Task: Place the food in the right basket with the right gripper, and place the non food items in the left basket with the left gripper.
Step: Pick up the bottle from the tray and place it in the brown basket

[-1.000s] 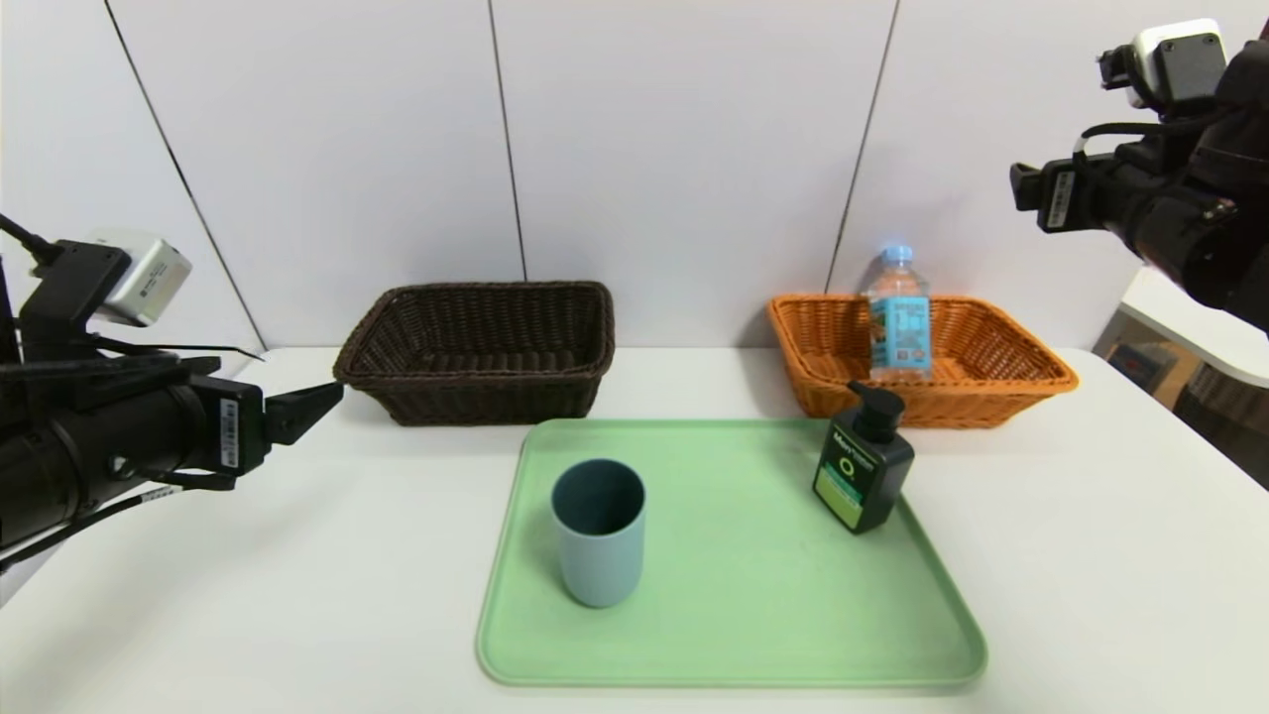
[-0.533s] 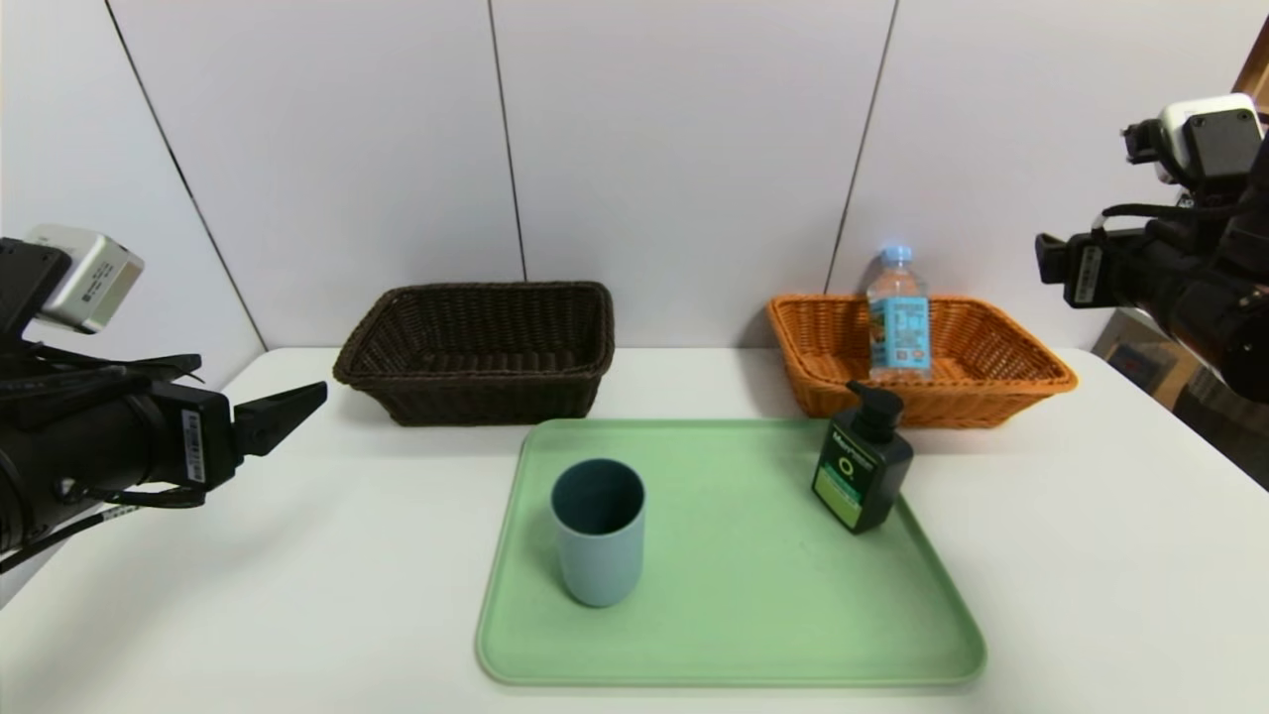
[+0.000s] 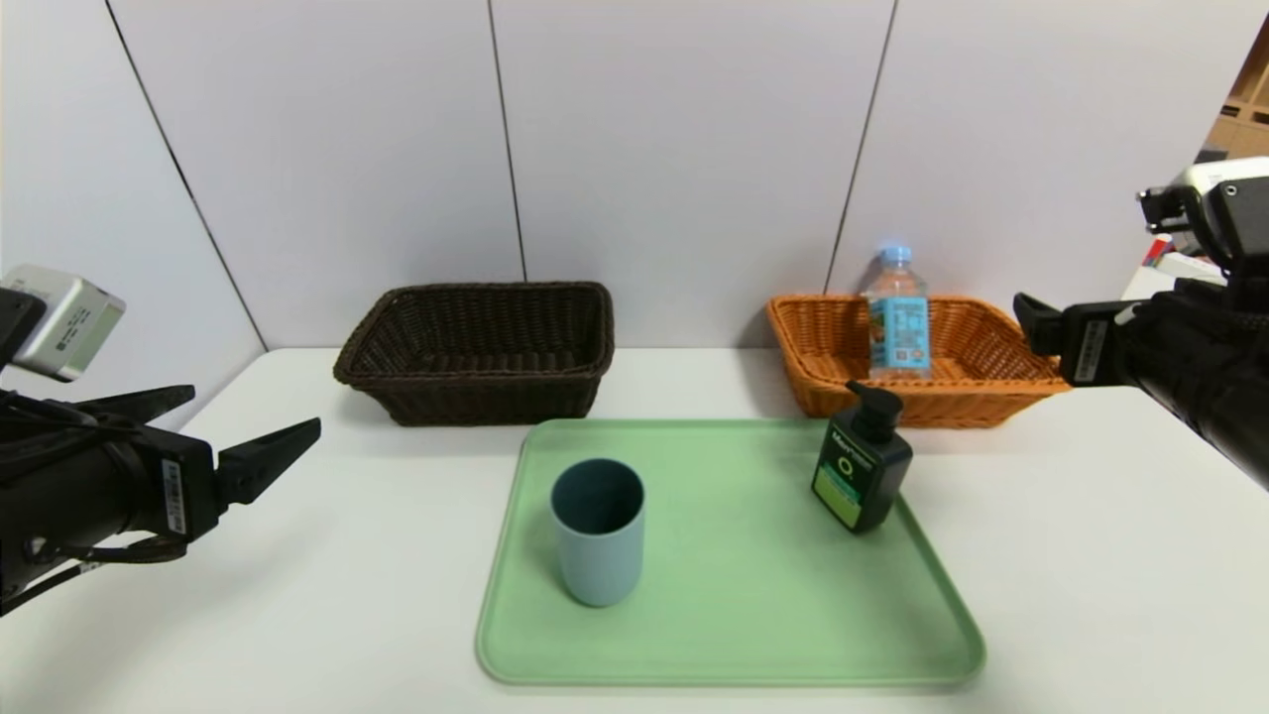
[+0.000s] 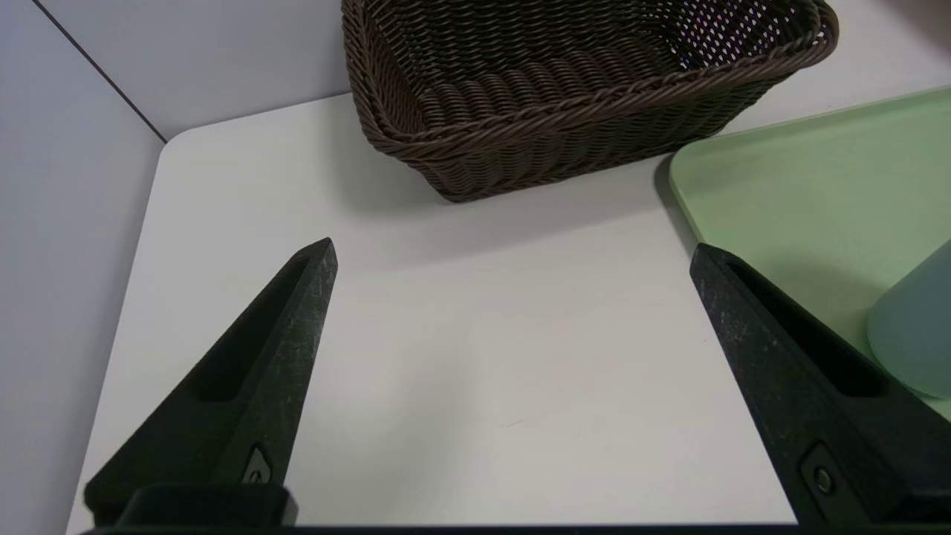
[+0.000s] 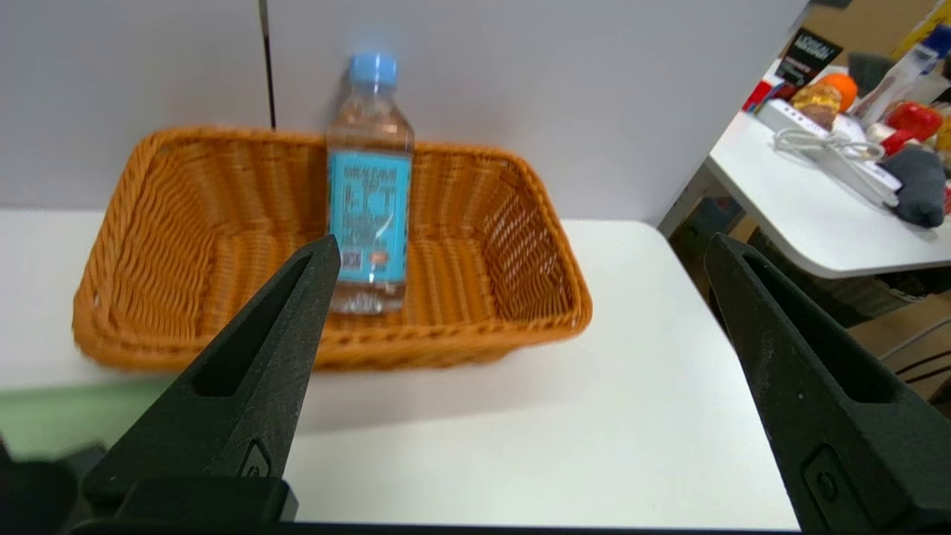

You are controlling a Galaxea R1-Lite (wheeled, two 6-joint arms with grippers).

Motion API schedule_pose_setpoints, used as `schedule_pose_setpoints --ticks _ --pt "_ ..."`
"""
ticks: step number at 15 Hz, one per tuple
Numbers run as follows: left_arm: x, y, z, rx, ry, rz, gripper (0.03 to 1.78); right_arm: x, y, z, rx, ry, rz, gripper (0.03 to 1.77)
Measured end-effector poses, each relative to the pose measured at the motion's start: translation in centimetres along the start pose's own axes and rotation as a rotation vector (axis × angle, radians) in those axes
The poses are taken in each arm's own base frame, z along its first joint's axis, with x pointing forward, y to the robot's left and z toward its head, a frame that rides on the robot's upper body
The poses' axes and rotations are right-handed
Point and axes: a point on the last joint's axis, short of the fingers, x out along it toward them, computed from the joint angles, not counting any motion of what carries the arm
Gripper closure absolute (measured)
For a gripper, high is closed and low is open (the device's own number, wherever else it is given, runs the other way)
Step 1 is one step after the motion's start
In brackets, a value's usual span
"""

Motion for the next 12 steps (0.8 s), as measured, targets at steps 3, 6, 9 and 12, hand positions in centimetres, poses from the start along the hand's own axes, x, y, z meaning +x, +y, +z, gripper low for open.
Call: schedule_pose_setpoints --ticks 3,6,9,12 --pt "-0.5 -0.1 -0.4 0.006 0.001 -0.003 0.12 -2.5 -0.2 -2.2 -0.009 0.017 0.09 0.11" --pt "-0.6 -0.2 -1.2 0.012 0.025 -0.005 0.12 -4.1 -0.5 -2.7 0.017 -0.005 0.157 0.11" --pt "-0.7 -0.2 -1.9 0.021 0.046 -0.006 0.12 -4.9 -0.5 -3.4 0.037 0.002 0.207 0.11" --pt "-0.7 -0.2 -2.1 0.021 0.055 -0.005 0.12 -6.0 0.3 -5.1 0.048 0.045 0.285 0.11"
